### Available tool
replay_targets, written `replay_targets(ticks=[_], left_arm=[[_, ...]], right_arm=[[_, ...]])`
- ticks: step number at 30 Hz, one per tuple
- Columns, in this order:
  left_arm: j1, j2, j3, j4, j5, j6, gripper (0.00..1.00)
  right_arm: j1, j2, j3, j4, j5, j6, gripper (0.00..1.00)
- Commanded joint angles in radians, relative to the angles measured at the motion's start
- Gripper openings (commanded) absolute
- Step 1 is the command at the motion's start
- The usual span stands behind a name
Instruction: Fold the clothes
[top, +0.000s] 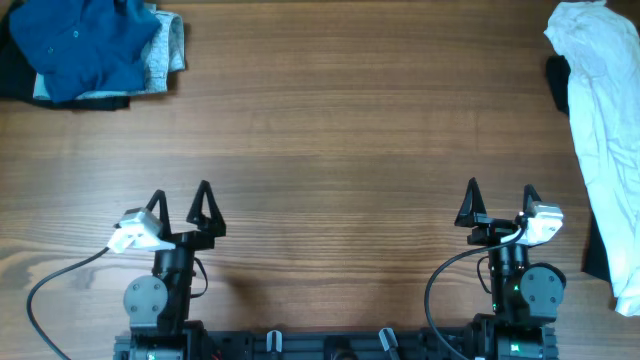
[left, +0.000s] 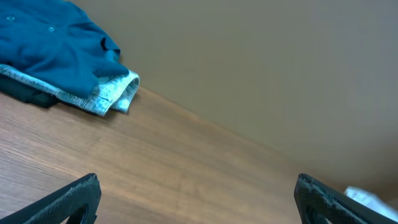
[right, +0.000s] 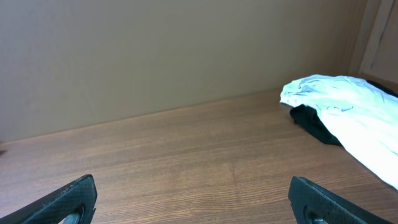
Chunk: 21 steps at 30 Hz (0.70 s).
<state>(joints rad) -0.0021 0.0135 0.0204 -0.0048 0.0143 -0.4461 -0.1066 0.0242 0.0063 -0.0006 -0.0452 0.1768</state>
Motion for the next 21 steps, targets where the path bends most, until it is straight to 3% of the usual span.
replay_targets(ticks=[1, 9, 21], left_arm=[[-0.009, -0.011, -0.015, -0.004, 0.023, 0.150, 1.00], [-0.009, -0.011, -0.015, -0.070, 0.050, 0.337, 1.00], [-0.008, -0.004, -0.015, -0.068, 0.048, 0.338, 1.00]], right_arm=[[-0.005, 0.003, -0.001, 0.003, -0.008, -0.018, 1.00], [-0.005, 0.003, -0.001, 0.003, -0.008, -0.018, 1.00], [-0.005, 0.003, -0.001, 0.003, -0.008, -0.018, 1.00]])
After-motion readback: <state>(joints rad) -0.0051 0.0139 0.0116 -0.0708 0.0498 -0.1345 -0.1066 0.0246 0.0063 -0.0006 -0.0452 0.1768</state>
